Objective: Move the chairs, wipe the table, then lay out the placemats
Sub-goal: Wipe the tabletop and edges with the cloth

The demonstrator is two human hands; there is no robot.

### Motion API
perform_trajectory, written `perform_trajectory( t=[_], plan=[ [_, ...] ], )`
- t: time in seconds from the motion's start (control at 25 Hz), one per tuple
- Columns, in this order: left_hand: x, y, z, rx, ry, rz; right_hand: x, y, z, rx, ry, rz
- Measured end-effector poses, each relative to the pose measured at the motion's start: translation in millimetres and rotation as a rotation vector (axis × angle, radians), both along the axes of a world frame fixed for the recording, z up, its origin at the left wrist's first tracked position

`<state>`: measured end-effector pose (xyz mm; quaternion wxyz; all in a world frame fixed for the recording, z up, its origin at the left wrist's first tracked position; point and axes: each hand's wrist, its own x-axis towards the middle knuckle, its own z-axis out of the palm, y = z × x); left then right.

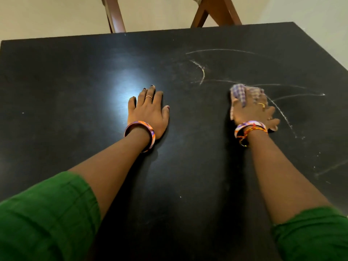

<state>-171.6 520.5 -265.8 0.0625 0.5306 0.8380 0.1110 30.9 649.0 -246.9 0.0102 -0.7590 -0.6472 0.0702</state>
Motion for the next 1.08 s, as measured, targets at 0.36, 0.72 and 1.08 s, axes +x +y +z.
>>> perform_trajectory(
  t=[0.36,0.72,1.08],
  plan=[
    [0.1,4.5,-1.9,-0.119,0.023,0.072,-113.8,-38.7,-10.8,-0.006,0.136,0.354],
    [0.6,5.3,-3.3,-0.117,0.043,0.061,-15.0,5.5,18.5,-0.120,0.468,-0.076],
    [-18.1,9.5,7.5,-0.005,0.087,0.015,-151.4,-18.6,0.2,-0.041,0.126,0.517]
  ],
)
